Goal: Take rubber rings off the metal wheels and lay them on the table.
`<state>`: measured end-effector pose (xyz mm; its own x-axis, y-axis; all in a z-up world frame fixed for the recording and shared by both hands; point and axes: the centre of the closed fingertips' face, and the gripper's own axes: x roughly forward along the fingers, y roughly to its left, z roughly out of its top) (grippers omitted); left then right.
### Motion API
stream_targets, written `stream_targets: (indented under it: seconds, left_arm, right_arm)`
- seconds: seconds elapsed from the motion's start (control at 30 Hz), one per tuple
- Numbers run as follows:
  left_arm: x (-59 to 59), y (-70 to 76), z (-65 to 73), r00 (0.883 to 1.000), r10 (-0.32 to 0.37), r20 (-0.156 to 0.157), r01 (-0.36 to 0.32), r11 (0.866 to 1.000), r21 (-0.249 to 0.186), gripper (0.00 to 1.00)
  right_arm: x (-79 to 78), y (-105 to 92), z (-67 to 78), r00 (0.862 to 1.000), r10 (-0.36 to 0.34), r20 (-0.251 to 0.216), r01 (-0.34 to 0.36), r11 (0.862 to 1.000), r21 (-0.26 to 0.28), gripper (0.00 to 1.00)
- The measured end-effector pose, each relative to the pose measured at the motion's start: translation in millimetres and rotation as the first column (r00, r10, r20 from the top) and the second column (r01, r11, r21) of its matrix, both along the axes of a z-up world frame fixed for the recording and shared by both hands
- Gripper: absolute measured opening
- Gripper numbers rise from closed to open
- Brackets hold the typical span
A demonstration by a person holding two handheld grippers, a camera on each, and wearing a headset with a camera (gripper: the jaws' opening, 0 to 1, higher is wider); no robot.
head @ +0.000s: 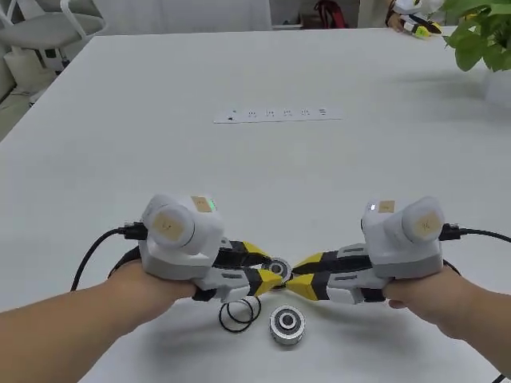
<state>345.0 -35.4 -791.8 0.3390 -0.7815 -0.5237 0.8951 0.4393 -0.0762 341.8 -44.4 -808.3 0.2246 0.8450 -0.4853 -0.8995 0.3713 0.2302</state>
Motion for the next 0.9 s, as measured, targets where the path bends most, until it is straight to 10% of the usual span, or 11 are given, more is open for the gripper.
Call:
stream_targets:
  seconds: [0.27,0.63,0.9]
  left_arm:
    - [3.8,-2.7,0.3,0.998,0.003,0.065,-0.004,1.0,0.019,0.14]
    - [2.8,0.3,-2.4,0.997,0.027,0.072,-0.029,0.999,0.026,0.13]
    - [1.1,0.2,-2.9,0.996,0.022,0.084,-0.026,0.999,0.043,0.12]
  right_arm:
    - [0.5,-0.4,0.0,1.0,-0.009,-0.005,0.009,1.0,0.004,0.11]
    - [2.5,-3.1,-1.4,0.999,-0.044,-0.028,0.044,0.999,0.006,0.0]
    - [8.8,-9.7,5.0,0.984,-0.123,-0.13,0.134,0.988,0.08,0.0]
